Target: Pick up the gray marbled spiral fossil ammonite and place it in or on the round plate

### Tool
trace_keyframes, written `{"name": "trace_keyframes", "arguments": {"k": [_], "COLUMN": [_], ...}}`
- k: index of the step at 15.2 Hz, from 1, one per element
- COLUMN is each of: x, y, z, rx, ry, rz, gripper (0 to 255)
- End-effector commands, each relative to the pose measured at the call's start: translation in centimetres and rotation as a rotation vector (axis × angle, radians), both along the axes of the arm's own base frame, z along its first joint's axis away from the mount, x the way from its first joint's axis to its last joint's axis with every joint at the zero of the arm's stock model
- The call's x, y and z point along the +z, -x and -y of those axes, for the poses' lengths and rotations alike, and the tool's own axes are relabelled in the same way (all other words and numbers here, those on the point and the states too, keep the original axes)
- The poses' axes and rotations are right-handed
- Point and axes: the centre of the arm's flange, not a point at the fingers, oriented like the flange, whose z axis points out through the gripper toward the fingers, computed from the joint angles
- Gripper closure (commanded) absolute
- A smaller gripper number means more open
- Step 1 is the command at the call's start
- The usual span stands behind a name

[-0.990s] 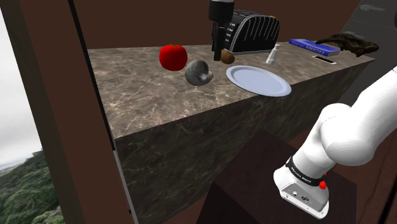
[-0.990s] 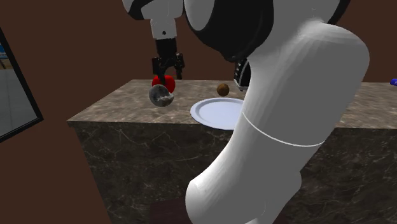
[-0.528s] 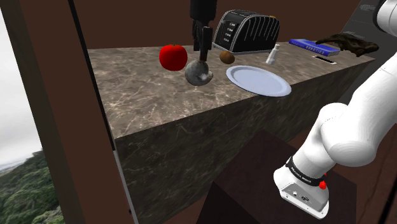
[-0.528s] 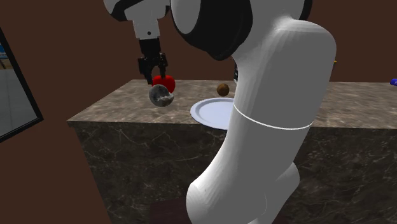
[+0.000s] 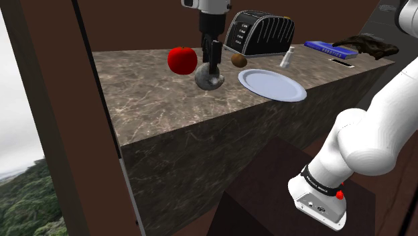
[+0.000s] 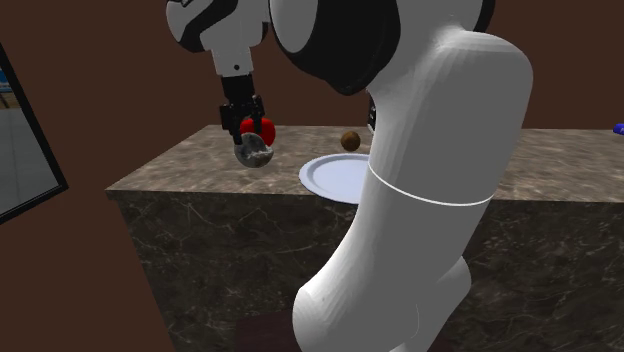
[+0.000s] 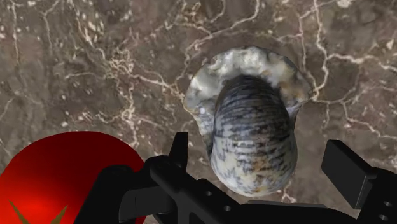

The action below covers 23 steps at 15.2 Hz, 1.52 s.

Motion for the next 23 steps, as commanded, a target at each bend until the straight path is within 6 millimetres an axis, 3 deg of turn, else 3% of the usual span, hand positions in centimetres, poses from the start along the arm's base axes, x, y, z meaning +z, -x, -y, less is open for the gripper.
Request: {"name": "trace_keyframes", "arguments": {"k": [1,5,6,15,23], "x": [-0.1,-0.1,-0.1,-0.1,4.1], "y": [0.0,0.0,0.0,0.0,0.0], "z": [0.0,0.0,0.0,0.0,0.0], "rx": [0.000,0.000,0.000,0.000,0.000], "ry": [0.000,0.000,0.000,0.000,0.000], "rz": [0.000,0.000,0.000,0.000,0.000], "gripper": [0,0,255,255,255]}}
